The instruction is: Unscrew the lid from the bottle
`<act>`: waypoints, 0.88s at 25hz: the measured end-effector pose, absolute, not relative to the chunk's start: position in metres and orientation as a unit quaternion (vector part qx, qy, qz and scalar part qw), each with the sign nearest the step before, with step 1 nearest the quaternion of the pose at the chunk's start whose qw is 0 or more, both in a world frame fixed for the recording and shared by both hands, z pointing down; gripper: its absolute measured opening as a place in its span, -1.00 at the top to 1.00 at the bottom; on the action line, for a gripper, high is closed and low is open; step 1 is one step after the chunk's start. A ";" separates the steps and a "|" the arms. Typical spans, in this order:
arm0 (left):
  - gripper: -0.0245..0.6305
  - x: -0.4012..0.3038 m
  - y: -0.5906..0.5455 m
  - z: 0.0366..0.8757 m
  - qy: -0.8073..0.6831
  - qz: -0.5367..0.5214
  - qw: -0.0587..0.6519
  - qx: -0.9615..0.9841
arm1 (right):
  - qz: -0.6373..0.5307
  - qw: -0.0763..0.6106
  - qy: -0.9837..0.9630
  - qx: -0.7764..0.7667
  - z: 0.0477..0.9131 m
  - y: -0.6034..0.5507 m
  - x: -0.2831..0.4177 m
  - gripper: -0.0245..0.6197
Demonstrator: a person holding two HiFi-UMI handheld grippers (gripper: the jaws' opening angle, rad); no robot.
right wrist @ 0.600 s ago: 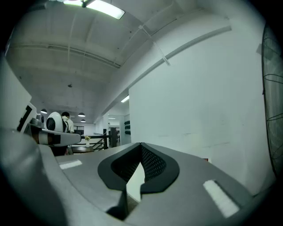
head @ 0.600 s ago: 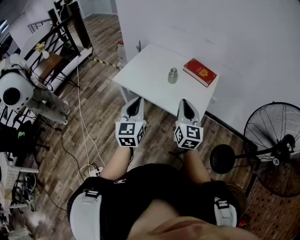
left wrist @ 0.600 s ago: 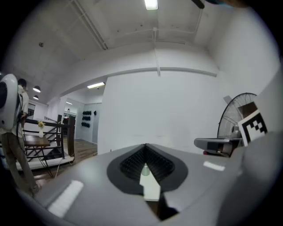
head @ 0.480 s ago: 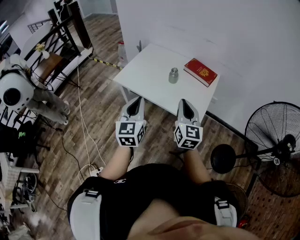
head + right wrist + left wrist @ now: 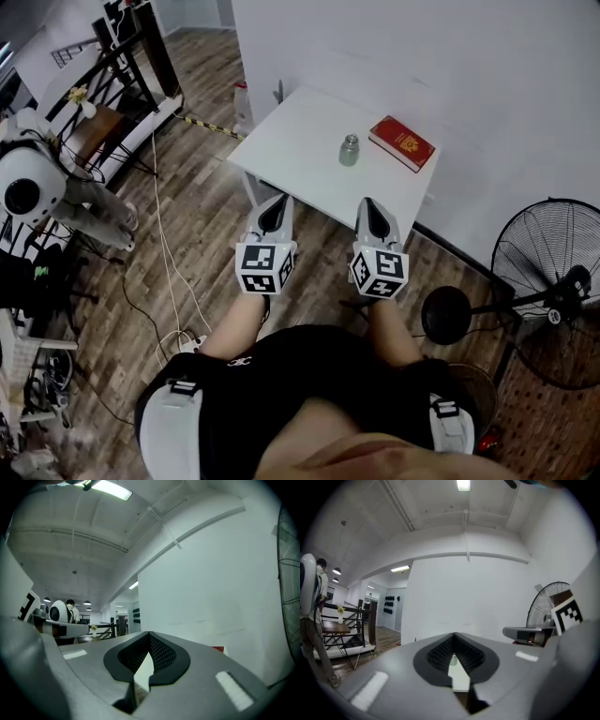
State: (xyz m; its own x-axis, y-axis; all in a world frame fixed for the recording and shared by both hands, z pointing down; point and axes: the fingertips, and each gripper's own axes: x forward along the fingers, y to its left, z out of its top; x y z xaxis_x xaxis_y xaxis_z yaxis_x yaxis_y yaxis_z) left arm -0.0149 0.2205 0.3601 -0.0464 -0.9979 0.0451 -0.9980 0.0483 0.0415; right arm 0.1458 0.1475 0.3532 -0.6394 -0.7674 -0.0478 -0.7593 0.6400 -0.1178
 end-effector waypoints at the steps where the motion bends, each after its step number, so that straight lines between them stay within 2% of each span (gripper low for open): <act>1: 0.76 -0.016 0.222 0.360 -0.721 0.002 0.029 0.693 | -0.043 0.047 0.903 -0.425 0.353 0.149 0.144 0.92; 13: 0.76 -0.044 0.232 0.366 -0.706 0.005 0.025 0.708 | -0.030 0.056 0.889 -0.453 0.353 0.166 0.124 0.91; 22: 0.76 -0.064 0.209 0.366 -0.713 0.002 0.023 0.701 | -0.016 0.066 0.889 -0.452 0.349 0.132 0.112 0.92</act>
State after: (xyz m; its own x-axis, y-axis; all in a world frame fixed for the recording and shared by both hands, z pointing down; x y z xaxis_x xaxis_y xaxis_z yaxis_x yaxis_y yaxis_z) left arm -0.0642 0.2086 0.3662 -0.0162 -0.9993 0.0344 -0.9994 0.0172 0.0292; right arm 0.1124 0.1317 0.3490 -0.5818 -0.8068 -0.1029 -0.8025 0.5901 -0.0882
